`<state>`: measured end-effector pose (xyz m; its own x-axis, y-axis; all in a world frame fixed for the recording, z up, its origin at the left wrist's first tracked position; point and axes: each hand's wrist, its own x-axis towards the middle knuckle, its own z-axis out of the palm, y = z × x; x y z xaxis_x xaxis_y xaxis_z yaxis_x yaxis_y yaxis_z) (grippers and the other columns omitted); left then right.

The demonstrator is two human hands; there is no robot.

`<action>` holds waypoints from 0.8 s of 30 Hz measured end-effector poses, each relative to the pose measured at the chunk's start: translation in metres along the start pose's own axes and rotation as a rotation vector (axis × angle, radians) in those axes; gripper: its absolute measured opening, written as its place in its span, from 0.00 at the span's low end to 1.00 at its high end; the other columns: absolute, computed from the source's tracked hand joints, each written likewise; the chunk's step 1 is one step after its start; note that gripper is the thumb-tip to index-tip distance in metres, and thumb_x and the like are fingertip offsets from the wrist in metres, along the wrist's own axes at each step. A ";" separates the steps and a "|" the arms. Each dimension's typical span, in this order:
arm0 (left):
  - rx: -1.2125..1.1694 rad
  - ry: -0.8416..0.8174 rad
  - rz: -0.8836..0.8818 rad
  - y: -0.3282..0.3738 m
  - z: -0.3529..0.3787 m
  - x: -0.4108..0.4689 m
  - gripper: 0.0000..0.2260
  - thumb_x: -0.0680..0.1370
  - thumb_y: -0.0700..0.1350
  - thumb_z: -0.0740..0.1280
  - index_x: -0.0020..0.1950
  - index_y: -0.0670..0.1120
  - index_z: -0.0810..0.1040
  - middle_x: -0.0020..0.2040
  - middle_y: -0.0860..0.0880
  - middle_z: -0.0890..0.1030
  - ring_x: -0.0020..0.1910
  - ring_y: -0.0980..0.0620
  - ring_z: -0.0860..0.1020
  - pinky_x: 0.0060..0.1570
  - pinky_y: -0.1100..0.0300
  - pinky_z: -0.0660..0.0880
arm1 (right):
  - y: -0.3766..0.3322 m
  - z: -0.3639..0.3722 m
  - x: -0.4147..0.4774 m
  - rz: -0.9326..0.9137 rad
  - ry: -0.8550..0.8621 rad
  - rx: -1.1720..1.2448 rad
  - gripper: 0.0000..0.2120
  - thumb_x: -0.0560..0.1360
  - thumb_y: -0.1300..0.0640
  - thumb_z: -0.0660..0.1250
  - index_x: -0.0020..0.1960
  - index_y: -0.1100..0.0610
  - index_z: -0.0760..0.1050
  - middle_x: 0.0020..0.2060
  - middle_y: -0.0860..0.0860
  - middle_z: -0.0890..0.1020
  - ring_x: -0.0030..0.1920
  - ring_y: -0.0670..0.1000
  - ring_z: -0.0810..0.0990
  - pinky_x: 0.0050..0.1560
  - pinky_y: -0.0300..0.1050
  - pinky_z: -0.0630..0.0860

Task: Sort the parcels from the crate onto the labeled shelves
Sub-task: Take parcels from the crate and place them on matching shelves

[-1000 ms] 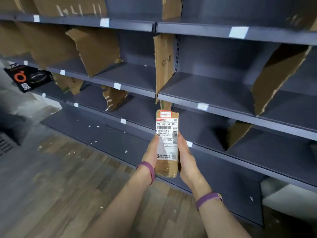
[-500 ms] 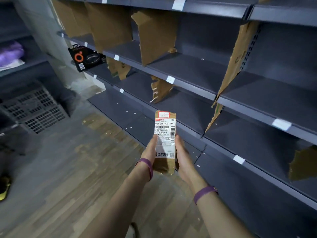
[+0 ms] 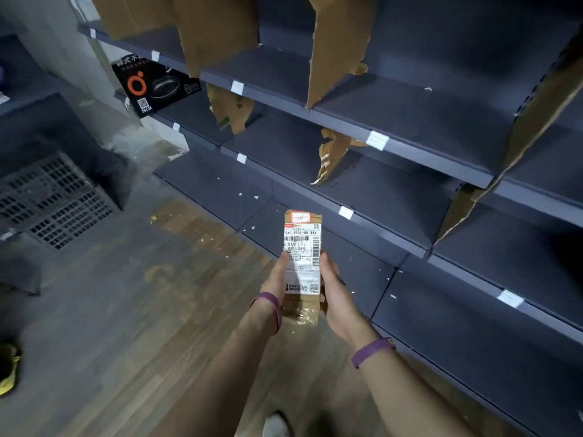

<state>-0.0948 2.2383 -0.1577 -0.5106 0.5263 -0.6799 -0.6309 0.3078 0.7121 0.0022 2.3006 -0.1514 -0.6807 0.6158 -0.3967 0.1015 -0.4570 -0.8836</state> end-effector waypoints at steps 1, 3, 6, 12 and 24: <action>0.003 -0.002 -0.003 0.006 -0.006 0.006 0.27 0.75 0.68 0.57 0.42 0.48 0.85 0.46 0.41 0.85 0.46 0.41 0.83 0.59 0.43 0.75 | -0.001 0.007 0.007 -0.001 0.001 0.001 0.26 0.74 0.34 0.55 0.70 0.40 0.68 0.62 0.46 0.80 0.62 0.49 0.79 0.64 0.52 0.75; -0.007 -0.007 0.001 0.018 -0.014 0.018 0.27 0.76 0.67 0.57 0.41 0.49 0.86 0.45 0.42 0.85 0.46 0.42 0.82 0.59 0.43 0.75 | -0.004 0.020 0.022 -0.001 0.004 0.010 0.26 0.74 0.34 0.55 0.69 0.40 0.68 0.62 0.46 0.80 0.62 0.49 0.79 0.66 0.55 0.73; -0.009 -0.010 -0.004 0.035 -0.024 0.033 0.26 0.76 0.67 0.57 0.46 0.48 0.84 0.45 0.42 0.85 0.46 0.42 0.82 0.57 0.46 0.76 | -0.008 0.035 0.045 -0.001 0.005 0.015 0.28 0.73 0.34 0.57 0.70 0.41 0.68 0.63 0.46 0.79 0.63 0.49 0.78 0.68 0.56 0.72; -0.060 0.014 0.016 0.080 -0.044 0.074 0.25 0.78 0.64 0.57 0.41 0.47 0.84 0.38 0.44 0.85 0.34 0.46 0.82 0.40 0.56 0.76 | -0.023 0.066 0.108 0.026 -0.061 -0.037 0.27 0.73 0.32 0.56 0.69 0.38 0.68 0.64 0.44 0.79 0.63 0.48 0.78 0.66 0.54 0.73; -0.179 0.126 0.101 0.193 -0.085 0.146 0.22 0.78 0.62 0.58 0.42 0.48 0.81 0.31 0.46 0.84 0.33 0.46 0.81 0.38 0.56 0.74 | -0.078 0.142 0.235 0.037 -0.181 -0.131 0.26 0.73 0.31 0.56 0.68 0.37 0.69 0.62 0.43 0.80 0.61 0.47 0.79 0.60 0.50 0.76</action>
<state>-0.3413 2.3069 -0.1341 -0.6379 0.4408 -0.6315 -0.6609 0.1077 0.7427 -0.2690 2.3897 -0.1399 -0.7924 0.4699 -0.3890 0.2142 -0.3827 -0.8987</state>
